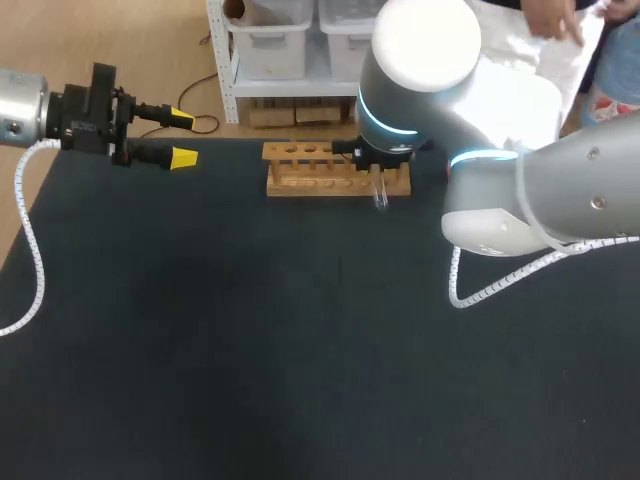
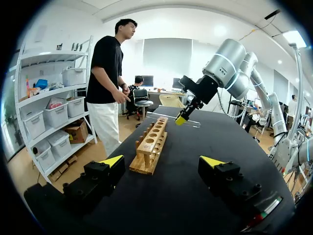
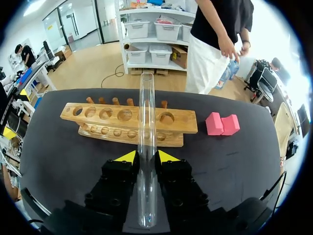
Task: Grasp the test tube, adjust it, and insert it.
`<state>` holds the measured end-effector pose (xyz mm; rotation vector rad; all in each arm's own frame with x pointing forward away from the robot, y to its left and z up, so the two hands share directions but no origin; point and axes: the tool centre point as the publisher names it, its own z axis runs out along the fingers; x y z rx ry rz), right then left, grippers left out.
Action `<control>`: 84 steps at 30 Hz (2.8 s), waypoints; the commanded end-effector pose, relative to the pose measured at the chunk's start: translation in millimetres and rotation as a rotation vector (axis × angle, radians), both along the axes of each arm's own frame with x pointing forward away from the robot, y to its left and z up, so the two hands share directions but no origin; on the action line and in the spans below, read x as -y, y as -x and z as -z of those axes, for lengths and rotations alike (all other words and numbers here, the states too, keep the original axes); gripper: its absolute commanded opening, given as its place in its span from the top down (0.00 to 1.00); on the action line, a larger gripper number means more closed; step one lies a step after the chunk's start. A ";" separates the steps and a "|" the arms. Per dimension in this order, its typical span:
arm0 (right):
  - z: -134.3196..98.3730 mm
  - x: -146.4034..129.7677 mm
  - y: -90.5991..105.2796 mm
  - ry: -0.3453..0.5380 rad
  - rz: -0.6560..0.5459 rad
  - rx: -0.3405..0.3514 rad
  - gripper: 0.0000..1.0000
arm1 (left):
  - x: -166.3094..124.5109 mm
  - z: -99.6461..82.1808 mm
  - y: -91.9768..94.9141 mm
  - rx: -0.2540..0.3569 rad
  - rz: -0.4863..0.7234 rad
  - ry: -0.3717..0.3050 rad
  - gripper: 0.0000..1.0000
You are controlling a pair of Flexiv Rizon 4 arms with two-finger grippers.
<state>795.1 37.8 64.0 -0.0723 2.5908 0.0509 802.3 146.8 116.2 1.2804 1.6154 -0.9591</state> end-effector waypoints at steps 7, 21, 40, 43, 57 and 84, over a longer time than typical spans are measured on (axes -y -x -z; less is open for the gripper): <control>7.6 -2.9 -4.0 -0.009 -0.008 -0.029 1.00 | -0.5 0.7 1.2 0.003 -0.001 0.001 0.00; 20.5 -4.6 -4.7 -0.028 -0.026 -0.080 1.00 | -0.5 0.7 1.2 0.003 -0.001 0.001 0.00; 17.7 -0.4 2.3 -0.039 0.011 -0.077 1.00 | -0.5 0.7 1.2 0.003 -0.001 0.001 0.00; 6.5 0.5 6.2 -0.026 0.025 -0.048 1.00 | -0.5 0.7 1.2 0.003 -0.001 0.001 0.00; -45.0 7.3 29.7 0.008 0.095 0.080 1.00 | -0.5 0.7 1.2 0.003 -0.001 0.001 0.00; -55.8 10.3 27.9 -0.059 -0.008 0.083 1.00 | -0.5 0.7 1.2 0.003 -0.001 0.001 0.00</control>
